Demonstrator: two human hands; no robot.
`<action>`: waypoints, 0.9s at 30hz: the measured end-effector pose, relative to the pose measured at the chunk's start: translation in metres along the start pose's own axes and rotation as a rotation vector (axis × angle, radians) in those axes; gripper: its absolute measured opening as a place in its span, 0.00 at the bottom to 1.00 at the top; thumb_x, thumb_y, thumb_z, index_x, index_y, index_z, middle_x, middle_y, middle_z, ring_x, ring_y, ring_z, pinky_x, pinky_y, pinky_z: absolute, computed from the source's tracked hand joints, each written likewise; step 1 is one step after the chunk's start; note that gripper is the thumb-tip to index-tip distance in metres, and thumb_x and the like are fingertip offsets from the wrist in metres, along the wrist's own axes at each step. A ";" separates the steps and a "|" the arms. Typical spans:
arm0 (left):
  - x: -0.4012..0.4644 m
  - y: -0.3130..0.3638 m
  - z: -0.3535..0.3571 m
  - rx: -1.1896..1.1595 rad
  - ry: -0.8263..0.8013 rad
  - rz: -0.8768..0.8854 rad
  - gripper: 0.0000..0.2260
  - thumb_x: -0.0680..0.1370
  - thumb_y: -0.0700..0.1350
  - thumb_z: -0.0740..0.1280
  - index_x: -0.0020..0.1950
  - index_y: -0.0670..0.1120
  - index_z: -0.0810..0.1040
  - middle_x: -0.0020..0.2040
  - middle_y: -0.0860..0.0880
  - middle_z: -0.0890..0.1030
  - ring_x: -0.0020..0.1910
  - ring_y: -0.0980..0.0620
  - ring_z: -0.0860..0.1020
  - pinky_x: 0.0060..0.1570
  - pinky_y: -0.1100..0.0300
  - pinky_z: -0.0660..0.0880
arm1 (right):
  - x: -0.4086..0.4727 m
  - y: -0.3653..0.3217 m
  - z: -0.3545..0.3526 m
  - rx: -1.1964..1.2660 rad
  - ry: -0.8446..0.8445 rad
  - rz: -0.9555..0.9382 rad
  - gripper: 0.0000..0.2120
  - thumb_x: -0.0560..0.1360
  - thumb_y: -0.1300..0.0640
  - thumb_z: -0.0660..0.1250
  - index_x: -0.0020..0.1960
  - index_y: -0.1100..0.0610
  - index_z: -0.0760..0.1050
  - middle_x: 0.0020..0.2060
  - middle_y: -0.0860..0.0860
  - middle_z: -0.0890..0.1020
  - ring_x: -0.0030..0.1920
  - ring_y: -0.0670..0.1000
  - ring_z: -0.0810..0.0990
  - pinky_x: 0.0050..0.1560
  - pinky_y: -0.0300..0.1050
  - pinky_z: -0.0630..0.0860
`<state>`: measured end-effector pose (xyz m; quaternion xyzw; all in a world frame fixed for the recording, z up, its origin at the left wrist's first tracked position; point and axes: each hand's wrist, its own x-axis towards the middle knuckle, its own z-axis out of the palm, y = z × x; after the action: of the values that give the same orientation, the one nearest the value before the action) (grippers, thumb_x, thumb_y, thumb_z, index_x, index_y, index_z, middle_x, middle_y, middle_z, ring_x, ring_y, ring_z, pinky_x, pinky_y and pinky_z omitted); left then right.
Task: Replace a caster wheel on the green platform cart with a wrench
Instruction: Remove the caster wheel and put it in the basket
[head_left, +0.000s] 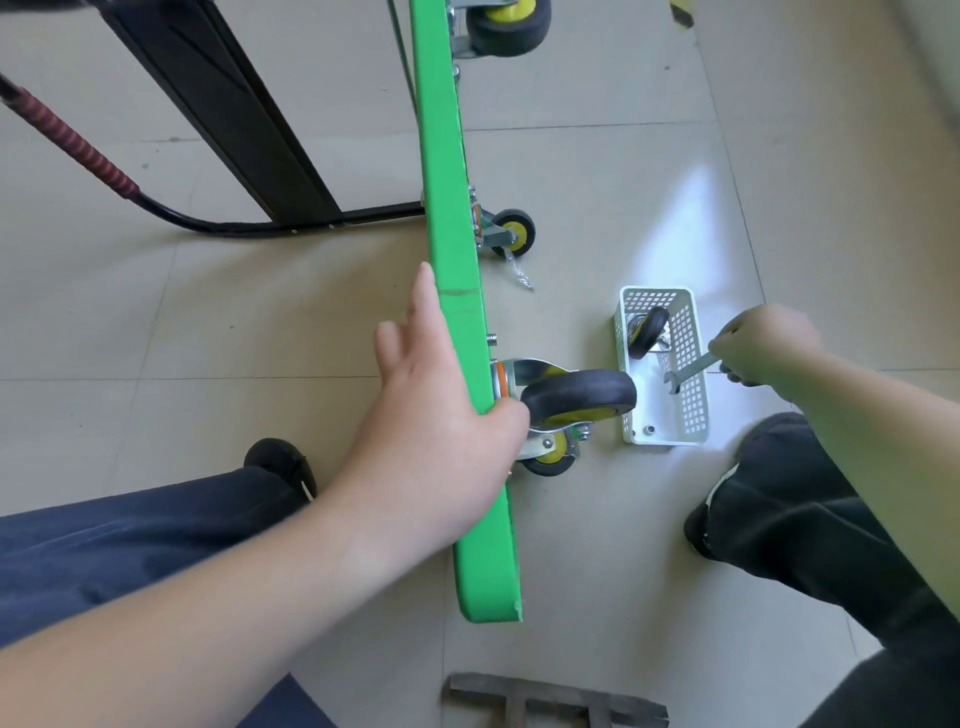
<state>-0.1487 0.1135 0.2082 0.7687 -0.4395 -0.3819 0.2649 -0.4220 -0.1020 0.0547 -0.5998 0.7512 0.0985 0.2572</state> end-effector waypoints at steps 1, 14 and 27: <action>0.000 0.000 0.000 -0.002 -0.001 0.005 0.46 0.77 0.44 0.68 0.84 0.61 0.41 0.63 0.53 0.63 0.48 0.76 0.69 0.40 0.83 0.66 | -0.005 -0.003 -0.009 0.023 -0.009 -0.007 0.12 0.74 0.62 0.63 0.42 0.65 0.85 0.34 0.58 0.87 0.31 0.59 0.83 0.39 0.46 0.81; -0.001 0.001 0.000 -0.028 -0.013 0.031 0.47 0.77 0.43 0.68 0.84 0.57 0.38 0.64 0.50 0.62 0.40 0.83 0.66 0.35 0.70 0.64 | -0.106 -0.027 -0.103 0.957 -0.337 -0.002 0.06 0.80 0.68 0.66 0.55 0.67 0.80 0.43 0.61 0.86 0.36 0.50 0.86 0.34 0.37 0.83; -0.003 0.008 -0.001 0.065 0.010 0.009 0.47 0.77 0.47 0.71 0.84 0.57 0.40 0.66 0.51 0.62 0.44 0.59 0.70 0.52 0.62 0.65 | -0.226 -0.021 -0.091 1.405 -0.822 -0.120 0.19 0.70 0.74 0.64 0.56 0.60 0.81 0.44 0.59 0.82 0.34 0.52 0.79 0.37 0.43 0.82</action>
<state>-0.1522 0.1122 0.2160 0.7767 -0.4537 -0.3627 0.2436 -0.3932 0.0432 0.2495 -0.2537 0.4501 -0.1974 0.8331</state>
